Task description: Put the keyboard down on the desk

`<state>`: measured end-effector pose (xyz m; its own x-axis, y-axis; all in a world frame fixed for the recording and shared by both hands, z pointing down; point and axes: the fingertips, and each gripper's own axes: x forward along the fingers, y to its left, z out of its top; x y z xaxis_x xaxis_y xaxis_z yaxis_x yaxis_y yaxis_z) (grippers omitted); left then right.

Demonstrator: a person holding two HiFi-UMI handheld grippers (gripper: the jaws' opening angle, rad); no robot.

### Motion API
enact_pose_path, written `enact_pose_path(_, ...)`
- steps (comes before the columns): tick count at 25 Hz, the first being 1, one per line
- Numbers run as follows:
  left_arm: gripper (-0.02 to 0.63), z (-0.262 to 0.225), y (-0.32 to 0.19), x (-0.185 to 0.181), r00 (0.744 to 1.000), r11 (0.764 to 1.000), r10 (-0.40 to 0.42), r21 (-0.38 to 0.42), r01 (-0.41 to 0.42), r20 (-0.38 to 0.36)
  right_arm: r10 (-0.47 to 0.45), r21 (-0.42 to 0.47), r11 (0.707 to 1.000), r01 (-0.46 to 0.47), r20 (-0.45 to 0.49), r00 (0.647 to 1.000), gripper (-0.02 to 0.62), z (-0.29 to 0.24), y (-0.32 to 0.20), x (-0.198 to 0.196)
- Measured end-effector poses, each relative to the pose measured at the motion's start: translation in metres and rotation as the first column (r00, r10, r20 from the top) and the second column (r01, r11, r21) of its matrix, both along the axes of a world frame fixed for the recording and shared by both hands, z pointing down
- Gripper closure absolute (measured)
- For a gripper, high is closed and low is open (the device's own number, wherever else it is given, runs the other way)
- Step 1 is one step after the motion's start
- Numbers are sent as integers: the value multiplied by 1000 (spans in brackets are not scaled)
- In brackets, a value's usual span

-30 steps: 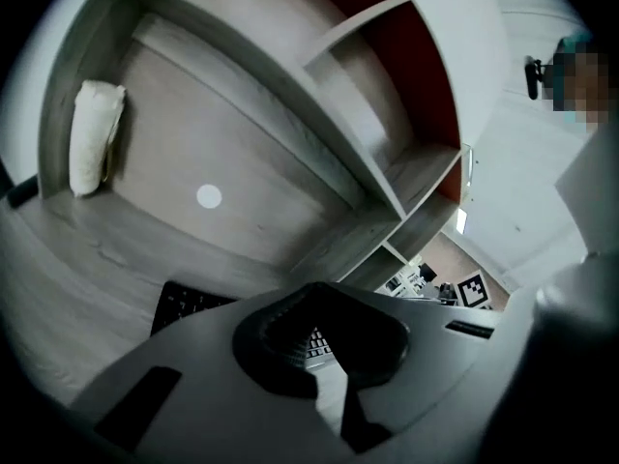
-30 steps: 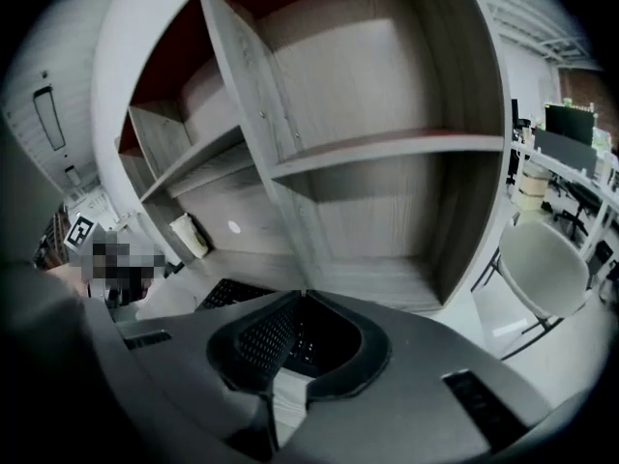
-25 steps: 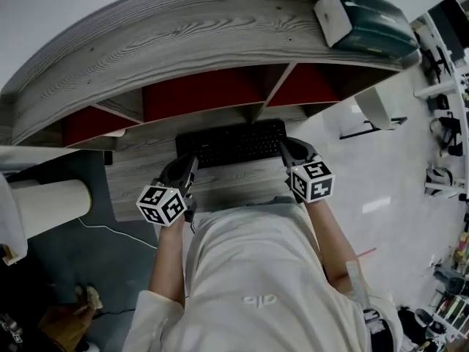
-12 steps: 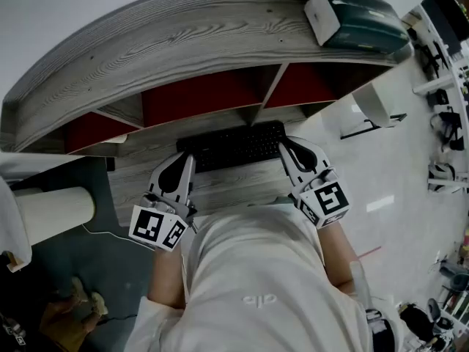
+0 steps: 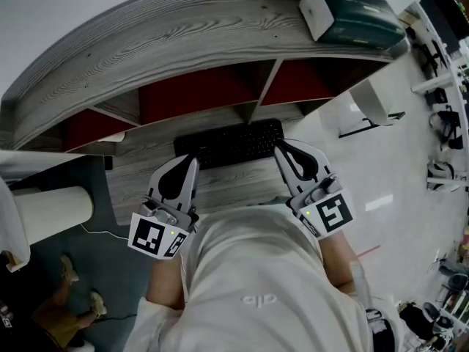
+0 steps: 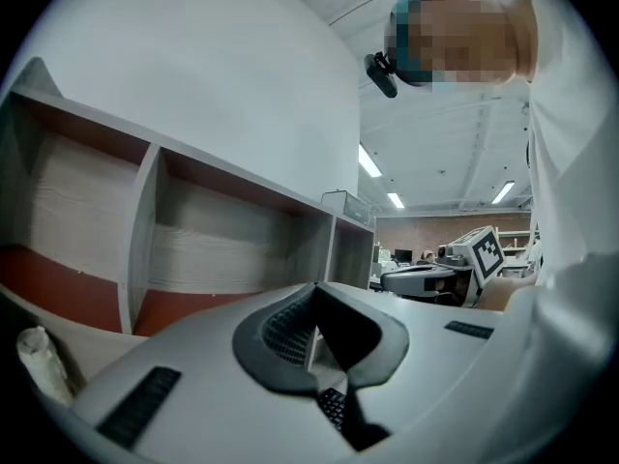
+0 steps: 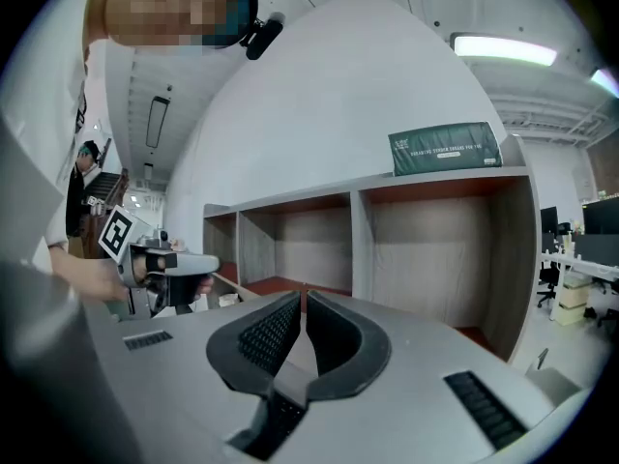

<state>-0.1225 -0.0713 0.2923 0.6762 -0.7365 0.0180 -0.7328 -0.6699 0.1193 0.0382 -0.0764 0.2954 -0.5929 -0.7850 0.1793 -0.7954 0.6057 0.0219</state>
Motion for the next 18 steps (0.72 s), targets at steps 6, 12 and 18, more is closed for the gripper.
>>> enact_pose_path(6, 591, -2, 3, 8, 998, 999, 40, -13, -40, -49, 0, 9, 1000, 0, -10, 1000, 557, 1, 4, 1)
enact_pose_path(12, 591, -3, 4, 15, 995, 998, 68, -8, -69, -75, 24, 21, 999, -23, -20, 1000, 566, 0, 6, 11)
enact_pose_path(18, 591, -1, 0, 17, 993, 997, 67, -28, -70, -99, 49, 11, 999, -48, -12, 999, 566, 3, 6, 21)
